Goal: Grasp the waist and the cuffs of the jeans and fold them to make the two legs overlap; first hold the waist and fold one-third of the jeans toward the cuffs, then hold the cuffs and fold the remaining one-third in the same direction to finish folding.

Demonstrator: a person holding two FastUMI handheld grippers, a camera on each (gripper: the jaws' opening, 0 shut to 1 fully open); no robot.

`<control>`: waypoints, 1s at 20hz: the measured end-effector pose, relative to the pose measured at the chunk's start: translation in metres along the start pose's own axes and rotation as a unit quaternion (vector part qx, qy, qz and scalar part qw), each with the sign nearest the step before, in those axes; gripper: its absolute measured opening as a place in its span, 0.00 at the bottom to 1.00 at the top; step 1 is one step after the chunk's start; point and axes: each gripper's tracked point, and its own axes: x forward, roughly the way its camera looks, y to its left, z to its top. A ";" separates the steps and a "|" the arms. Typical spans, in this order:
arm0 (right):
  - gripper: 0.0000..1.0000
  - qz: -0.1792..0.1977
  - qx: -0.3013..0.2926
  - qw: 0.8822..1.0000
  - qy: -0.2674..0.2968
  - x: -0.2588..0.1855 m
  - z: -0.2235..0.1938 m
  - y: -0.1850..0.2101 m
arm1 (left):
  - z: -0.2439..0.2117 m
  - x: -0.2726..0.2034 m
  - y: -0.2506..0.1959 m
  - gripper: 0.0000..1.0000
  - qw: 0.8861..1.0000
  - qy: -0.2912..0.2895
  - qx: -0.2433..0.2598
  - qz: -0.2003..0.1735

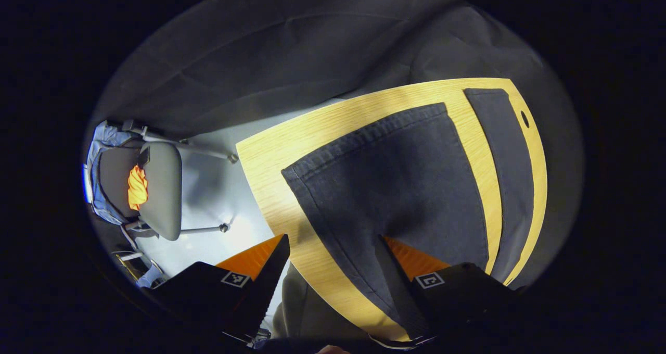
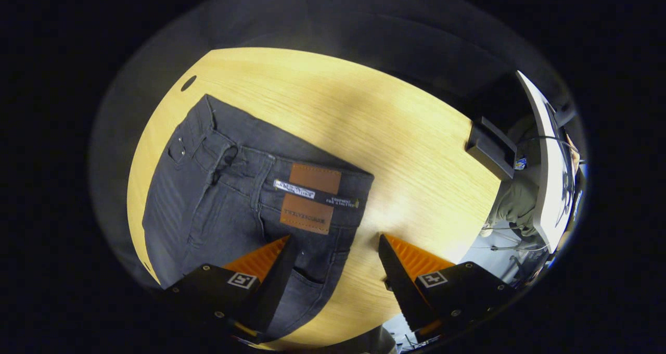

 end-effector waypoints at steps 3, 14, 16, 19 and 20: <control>0.94 -0.021 -0.022 0.999 0.022 0.001 -0.001 0.002 | 0.000 0.010 0.010 0.99 1.000 0.011 -0.003 0.004; 0.42 -0.021 -0.011 0.998 0.050 0.005 0.000 0.018 | 0.029 0.018 -0.016 0.56 0.997 0.038 0.059 0.026; 0.34 -0.005 -0.005 0.999 0.038 0.004 0.001 0.021 | 0.034 0.019 -0.024 0.42 0.997 0.023 0.073 0.011; 0.26 0.046 0.019 0.998 0.034 0.003 0.000 0.024 | 0.037 0.018 -0.034 0.13 0.997 0.012 0.073 -0.029; 0.26 0.070 0.032 0.996 0.039 0.003 -0.003 0.026 | 0.040 0.017 -0.038 0.12 0.996 0.004 0.076 -0.049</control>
